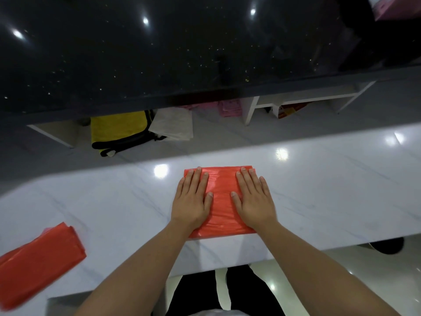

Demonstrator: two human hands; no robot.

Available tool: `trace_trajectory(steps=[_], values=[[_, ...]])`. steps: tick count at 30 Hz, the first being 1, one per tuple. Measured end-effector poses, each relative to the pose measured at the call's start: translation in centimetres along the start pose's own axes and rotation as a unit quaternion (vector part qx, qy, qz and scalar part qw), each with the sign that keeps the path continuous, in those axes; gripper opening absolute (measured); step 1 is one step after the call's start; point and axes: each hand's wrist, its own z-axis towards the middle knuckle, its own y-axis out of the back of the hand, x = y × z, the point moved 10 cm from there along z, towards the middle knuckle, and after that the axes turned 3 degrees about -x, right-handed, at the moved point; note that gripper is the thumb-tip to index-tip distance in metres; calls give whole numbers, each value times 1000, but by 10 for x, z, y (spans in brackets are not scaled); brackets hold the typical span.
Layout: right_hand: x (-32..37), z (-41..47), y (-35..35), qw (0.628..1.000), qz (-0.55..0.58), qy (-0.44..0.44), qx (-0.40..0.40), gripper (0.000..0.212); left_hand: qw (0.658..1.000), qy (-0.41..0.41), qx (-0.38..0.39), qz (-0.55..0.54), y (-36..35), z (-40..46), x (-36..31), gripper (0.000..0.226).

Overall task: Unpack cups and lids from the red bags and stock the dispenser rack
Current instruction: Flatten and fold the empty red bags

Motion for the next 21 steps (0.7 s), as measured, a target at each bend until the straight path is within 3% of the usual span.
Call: trace_trajectory(steps=[6, 11, 14, 18, 21], values=[[0, -2, 2, 997, -4, 31, 65, 63, 998, -15, 56, -4, 4, -7, 4, 66], [-7, -43, 18, 991, 9, 123, 58, 65, 980, -189, 49, 24, 11, -68, -10, 80], [-10, -70, 12, 976, 12, 193, 102, 77, 970, -224, 79, 49, 4, -93, 2, 87], [-17, -88, 7, 960, -32, 247, 125, 84, 970, -221, 84, 61, 7, -95, 8, 77], [-15, -87, 13, 959, -51, 251, 117, 76, 968, -236, 51, 73, 20, -90, 1, 63]])
